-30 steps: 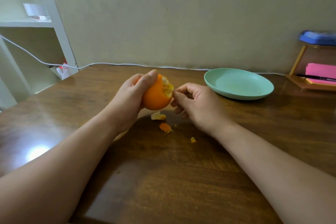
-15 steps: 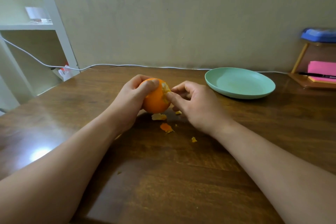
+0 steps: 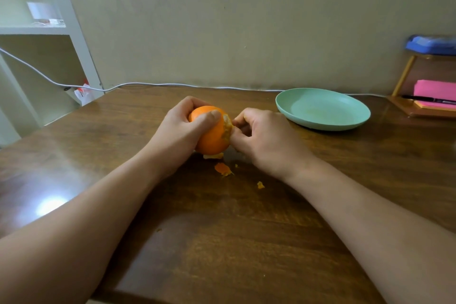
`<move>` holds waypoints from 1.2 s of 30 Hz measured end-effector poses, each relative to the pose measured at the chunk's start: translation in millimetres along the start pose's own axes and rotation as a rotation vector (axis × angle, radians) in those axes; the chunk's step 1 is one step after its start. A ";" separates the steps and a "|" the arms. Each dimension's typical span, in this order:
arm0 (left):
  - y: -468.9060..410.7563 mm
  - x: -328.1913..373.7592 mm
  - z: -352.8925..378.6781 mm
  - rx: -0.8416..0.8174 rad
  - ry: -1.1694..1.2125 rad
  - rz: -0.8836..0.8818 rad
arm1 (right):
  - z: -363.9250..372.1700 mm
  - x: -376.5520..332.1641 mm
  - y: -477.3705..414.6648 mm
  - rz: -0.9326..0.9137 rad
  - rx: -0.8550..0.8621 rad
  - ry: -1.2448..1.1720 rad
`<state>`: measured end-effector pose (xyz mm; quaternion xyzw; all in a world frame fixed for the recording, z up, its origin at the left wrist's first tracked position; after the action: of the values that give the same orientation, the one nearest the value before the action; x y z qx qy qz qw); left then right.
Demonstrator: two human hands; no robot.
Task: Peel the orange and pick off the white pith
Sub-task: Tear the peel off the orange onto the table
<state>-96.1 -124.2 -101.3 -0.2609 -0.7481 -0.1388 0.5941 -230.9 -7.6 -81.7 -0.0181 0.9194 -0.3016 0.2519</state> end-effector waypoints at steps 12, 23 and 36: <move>2.4 2.0 -0.9 -0.010 0.062 0.001 | 3.7 3.4 -0.1 0.057 0.006 -0.231; 0.9 0.0 -3.7 0.002 0.070 0.009 | 12.3 7.2 0.8 0.106 -0.018 -0.330; -3.2 -8.7 -2.0 -0.040 0.155 -0.043 | 3.8 -5.8 -3.6 -0.058 0.030 -0.086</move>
<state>-94.9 -129.9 -108.8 -0.2450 -0.7023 -0.1862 0.6420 -224.4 -11.5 -79.7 -0.0537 0.9022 -0.3214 0.2827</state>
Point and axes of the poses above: each hand's wrist, its own y-axis away from the middle knuckle, its own z-axis out of the palm, x = y × z, the point moved 9 cm from there along -y, towards the middle knuckle, and after that the axes turned 12 degrees about -z, right-handed, at the moved point
